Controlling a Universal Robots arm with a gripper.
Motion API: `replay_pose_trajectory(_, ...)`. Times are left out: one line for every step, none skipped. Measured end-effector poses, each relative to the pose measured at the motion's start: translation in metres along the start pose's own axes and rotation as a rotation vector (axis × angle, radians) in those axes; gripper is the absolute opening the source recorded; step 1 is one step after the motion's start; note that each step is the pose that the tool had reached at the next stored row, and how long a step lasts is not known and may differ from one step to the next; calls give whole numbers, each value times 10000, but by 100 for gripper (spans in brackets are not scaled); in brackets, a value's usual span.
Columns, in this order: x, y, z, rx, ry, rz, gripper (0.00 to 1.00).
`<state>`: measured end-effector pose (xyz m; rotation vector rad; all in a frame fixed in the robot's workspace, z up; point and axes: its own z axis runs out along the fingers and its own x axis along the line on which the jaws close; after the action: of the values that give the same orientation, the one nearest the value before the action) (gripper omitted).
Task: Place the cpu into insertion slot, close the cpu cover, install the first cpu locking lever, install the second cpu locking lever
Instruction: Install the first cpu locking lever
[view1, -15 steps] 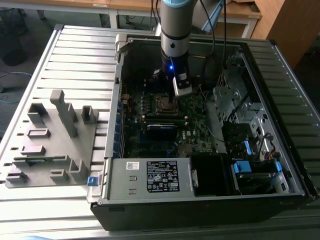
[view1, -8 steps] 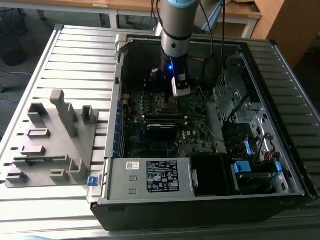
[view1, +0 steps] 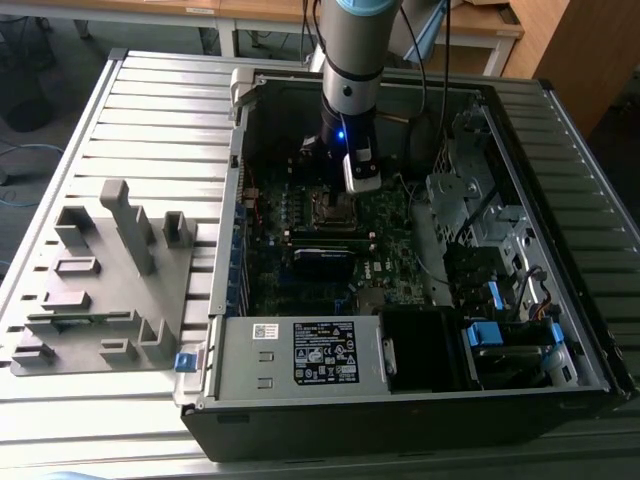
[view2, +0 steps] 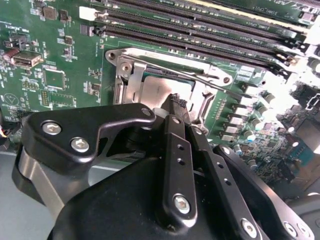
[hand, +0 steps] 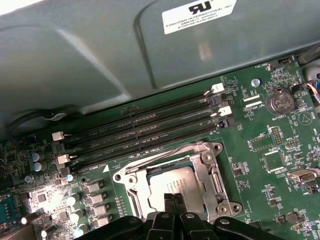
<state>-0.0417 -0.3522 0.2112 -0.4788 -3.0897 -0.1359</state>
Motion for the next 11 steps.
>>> replay_pose_trajectory(0,0,1,-14,-4,-73,11)
replay_pose_trajectory(0,0,1,-22,-6,-144,11)
replay_pose_trajectory(0,0,1,-24,-8,-207,11)
replay_pose_trajectory(0,0,0,-28,-8,-289,11)
replay_pose_trajectory(0,0,1,-28,-7,-351,11)
replay_pose_trajectory(0,0,1,-28,-6,-382,11)
replay_pose_trajectory(1,0,0,-28,-4,-399,11)
replay_pose_trajectory(1,0,0,-27,-3,-417,11)
replay_pose_trajectory(1,0,0,-27,3,-469,11)
replay_pose_trajectory(0,0,0,-25,10,-565,11)
replay_pose_trajectory(1,0,0,-26,16,-666,11)
